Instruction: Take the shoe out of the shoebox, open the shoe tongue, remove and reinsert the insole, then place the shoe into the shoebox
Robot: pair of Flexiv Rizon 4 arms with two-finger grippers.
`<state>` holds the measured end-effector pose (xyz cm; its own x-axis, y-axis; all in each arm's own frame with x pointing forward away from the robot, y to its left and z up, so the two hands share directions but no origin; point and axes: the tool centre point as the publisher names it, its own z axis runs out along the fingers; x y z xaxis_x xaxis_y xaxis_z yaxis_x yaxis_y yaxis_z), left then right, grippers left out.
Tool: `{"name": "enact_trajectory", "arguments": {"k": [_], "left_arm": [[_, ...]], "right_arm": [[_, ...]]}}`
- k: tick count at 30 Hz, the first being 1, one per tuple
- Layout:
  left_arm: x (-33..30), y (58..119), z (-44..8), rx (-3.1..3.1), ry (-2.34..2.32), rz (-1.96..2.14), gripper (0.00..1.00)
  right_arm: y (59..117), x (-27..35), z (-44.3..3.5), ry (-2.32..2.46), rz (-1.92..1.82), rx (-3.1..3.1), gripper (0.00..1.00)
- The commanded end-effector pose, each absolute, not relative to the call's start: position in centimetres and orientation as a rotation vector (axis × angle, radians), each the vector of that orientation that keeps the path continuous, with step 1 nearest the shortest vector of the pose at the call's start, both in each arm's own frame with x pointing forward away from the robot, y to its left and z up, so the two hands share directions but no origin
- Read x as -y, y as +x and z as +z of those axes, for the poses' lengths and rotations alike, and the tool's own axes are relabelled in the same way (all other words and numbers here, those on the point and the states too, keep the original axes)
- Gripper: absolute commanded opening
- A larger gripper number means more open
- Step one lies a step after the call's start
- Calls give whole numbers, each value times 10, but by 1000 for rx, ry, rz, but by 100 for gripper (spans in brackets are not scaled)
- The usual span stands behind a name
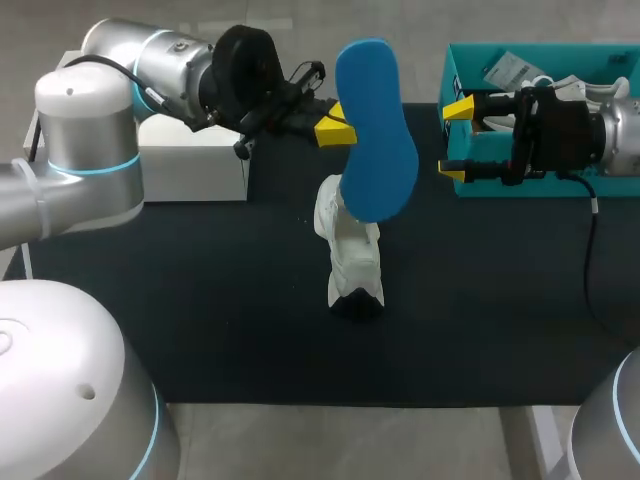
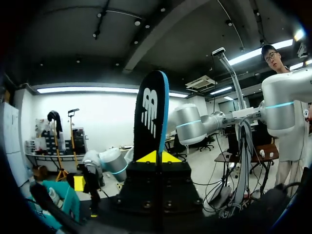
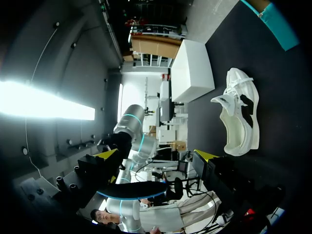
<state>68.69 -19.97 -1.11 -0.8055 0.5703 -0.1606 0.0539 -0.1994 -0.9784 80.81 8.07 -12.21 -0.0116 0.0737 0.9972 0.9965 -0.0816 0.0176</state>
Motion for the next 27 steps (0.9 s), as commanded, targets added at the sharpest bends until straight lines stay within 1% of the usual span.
{"name": "enact_trajectory", "arguments": {"k": [1, 4, 5, 9, 14, 16, 27], "left_arm": [[200, 690, -8, 1825, -1256, 2100, 0], [200, 690, -8, 1825, -1256, 2100, 0], [201, 692, -9, 1844, -1347, 2123, 0], [199, 703, -24, 1938, -1989, 1990, 0], [194, 716, -38, 1977, -2597, 1787, 0], [193, 719, -40, 2057, -2565, 1841, 0], [193, 719, -40, 2057, -2565, 1841, 0]], "right_arm": [[808, -82, -122, -1320, -1246, 1234, 100], [808, -82, -122, -1320, -1246, 1234, 100], [808, -82, -122, -1320, -1246, 1234, 100], [808, -82, -122, -1320, -1246, 1234, 100], [808, -82, -122, -1320, -1246, 1234, 100], [808, -82, -122, -1320, -1246, 1234, 100], [808, -82, -122, -1320, -1246, 1234, 100]]}}
